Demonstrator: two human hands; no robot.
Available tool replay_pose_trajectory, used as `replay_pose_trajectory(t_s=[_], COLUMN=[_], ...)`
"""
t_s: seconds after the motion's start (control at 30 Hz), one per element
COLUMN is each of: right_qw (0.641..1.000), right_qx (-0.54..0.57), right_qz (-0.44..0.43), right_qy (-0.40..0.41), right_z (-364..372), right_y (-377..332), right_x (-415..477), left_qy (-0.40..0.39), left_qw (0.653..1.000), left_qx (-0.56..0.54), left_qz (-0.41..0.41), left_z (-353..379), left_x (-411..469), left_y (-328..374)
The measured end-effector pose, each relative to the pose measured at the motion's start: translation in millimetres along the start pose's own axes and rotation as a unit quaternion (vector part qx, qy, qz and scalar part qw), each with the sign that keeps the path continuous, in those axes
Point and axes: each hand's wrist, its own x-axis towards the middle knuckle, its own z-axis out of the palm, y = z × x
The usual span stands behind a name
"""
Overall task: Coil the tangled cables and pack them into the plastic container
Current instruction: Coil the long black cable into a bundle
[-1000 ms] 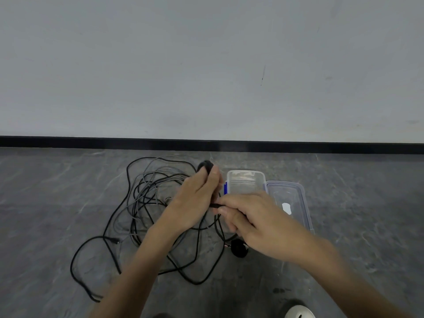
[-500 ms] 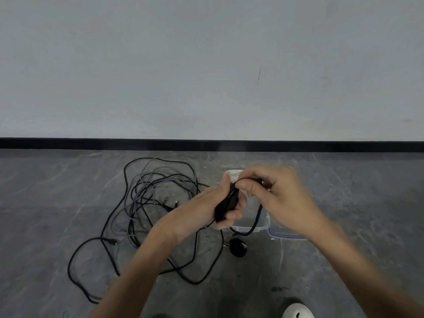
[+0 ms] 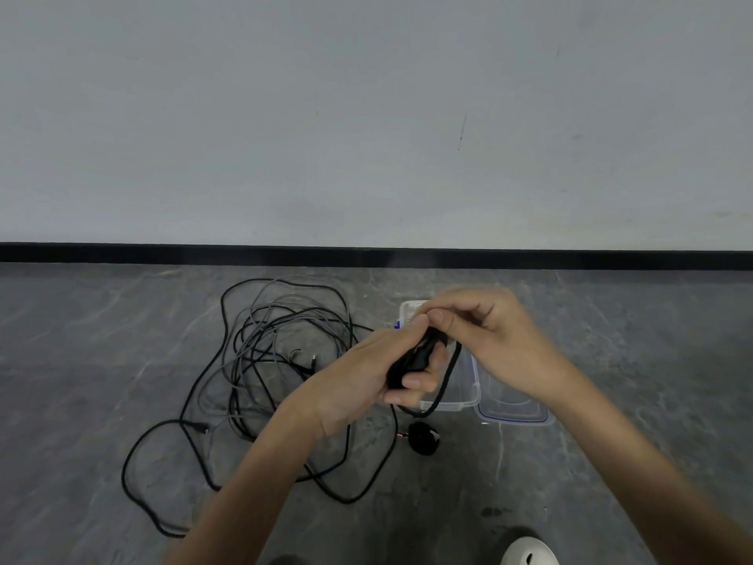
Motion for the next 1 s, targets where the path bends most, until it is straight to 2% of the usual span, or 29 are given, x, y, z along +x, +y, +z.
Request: replay_pose_trajectory(t_s=[0.33,0.47,0.63,1.0], right_qw=[0.995,0.99,0.99,0.99], right_qx=[0.05,0.091,0.081,0.067], right_qz=[0.076,0.105,0.113,0.12], right_qy=[-0.035,-0.015,0.009,0.024], right_z=[-5.0,2.7,17.4,43.3], right_y=[2.2,5.2,6.1,2.8], right_x=[-3.5,-2.6,-1.5,-0.8], left_qy=[0.063,0.098,0.177,0.194], left_qw=[0.997,0.993,0.978,0.965], left_qx=[-0.018,-0.043,-0.077,-0.131], left_qz=[0.033,0.054,0.079,0.116], left_z=[-2.7,-3.3,-3.6,-3.1], left_x=[1.8,2.2,3.4,1.9], left_y=[2.6,3.6,7.1,10.2])
